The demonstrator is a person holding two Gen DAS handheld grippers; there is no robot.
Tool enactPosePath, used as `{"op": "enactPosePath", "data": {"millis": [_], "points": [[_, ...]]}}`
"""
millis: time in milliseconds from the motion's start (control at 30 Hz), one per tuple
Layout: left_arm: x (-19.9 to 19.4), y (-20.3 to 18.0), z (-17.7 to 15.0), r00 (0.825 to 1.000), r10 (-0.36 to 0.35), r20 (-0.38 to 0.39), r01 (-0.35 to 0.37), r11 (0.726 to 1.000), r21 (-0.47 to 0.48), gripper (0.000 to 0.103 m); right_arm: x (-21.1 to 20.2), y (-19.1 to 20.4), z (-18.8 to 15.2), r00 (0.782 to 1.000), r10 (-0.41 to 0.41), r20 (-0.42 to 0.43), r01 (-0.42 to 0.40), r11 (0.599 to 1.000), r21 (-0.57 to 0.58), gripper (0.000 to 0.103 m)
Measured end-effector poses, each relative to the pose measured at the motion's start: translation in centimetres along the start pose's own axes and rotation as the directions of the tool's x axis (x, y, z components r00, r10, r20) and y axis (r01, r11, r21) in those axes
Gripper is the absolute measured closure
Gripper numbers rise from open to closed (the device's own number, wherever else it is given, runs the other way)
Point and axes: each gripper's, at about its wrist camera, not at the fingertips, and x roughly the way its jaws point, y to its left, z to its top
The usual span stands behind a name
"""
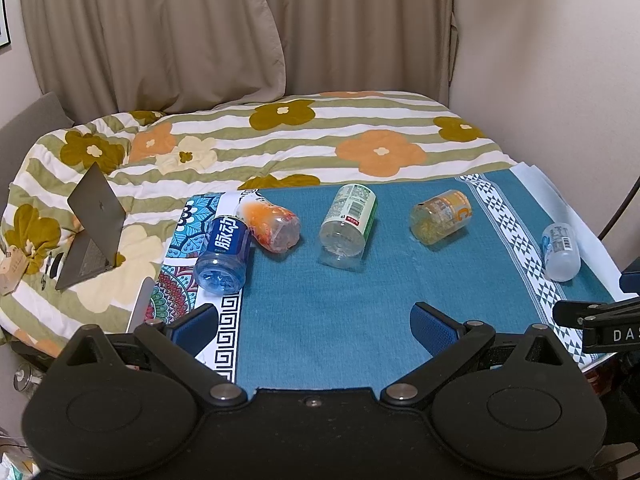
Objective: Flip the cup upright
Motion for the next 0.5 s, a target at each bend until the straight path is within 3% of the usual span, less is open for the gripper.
{"op": "enactPosePath", "data": {"millis": [267,500], "points": [[-0.1,-0.5,-0.1,0.999,-0.043,-0.022,0.043,0.999,0.001,0.0,0.0,0.0,-0.2,1.0,0.002,-0.008,-0.002,1.0,0.006,0.0],[1.3,-2.6,0.9,0.997,-0.065,-0.046,0.067,0.997,0.038,0.0,0.7,-2.6,0.2,1.0,-0.007,-0.025,0.008,0.999,0.036,0.0]]}}
